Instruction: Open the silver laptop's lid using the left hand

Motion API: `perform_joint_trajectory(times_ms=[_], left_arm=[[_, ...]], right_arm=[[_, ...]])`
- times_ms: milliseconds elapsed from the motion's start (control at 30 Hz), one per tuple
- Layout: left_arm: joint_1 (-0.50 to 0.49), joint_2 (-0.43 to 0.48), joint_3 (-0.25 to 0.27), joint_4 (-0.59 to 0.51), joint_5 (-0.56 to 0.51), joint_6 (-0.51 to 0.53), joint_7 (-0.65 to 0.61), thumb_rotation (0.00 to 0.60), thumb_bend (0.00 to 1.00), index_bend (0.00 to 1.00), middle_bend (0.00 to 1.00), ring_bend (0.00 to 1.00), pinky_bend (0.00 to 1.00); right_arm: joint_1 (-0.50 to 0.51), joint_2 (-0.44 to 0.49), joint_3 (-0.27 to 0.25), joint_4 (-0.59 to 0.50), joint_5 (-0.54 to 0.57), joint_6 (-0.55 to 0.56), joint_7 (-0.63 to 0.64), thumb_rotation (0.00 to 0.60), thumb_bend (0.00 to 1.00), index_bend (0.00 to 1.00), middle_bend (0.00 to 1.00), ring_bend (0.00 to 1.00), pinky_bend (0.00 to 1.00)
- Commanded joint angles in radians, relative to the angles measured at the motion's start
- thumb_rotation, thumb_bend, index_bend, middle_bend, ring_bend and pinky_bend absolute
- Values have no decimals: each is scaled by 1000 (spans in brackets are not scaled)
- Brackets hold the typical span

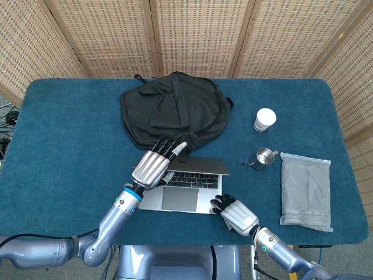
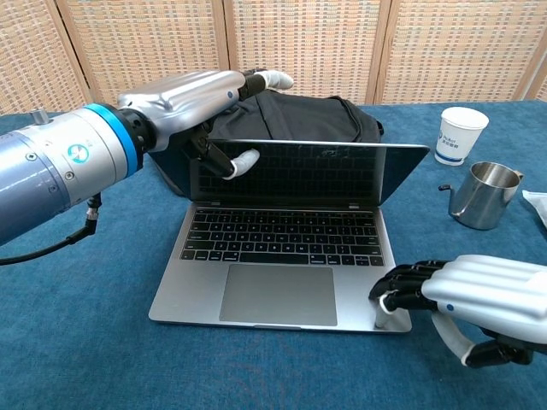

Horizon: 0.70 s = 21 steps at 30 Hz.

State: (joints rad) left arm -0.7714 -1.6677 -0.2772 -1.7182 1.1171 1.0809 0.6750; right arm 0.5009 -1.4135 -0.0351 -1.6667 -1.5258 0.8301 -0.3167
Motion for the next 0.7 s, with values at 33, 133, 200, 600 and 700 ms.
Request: perform_joint_trajectory(times_ms=[33, 133, 200, 600, 700], left_arm=[[-4, 1, 1, 1, -5, 4, -6, 600, 487, 0, 0, 0, 0], [-9, 0, 2, 3, -11, 7, -12, 600, 487, 0, 0, 0, 0], [-13, 0, 5, 6, -13, 9, -11, 600, 486, 0, 0, 0, 0], [-47, 13, -36, 44, -77, 13, -16, 600, 486, 0, 0, 0, 0], [-61, 24, -62, 58, -108, 9, -20, 600, 486, 0, 0, 0, 0]], right_arm=[[2, -3, -7, -2, 8, -2, -12, 600, 1000, 231, 106, 0, 96], [6, -3, -12, -4, 16, -5, -24, 600, 1000, 231, 106, 0, 96], [9, -3, -15, -8, 23, -8, -27, 600, 1000, 231, 106, 0, 96], [29, 15, -22, -33, 55, -18, -43, 600, 1000, 231, 155, 12, 122], [32, 14, -24, -34, 58, -13, -53, 600, 1000, 231, 178, 31, 123]])
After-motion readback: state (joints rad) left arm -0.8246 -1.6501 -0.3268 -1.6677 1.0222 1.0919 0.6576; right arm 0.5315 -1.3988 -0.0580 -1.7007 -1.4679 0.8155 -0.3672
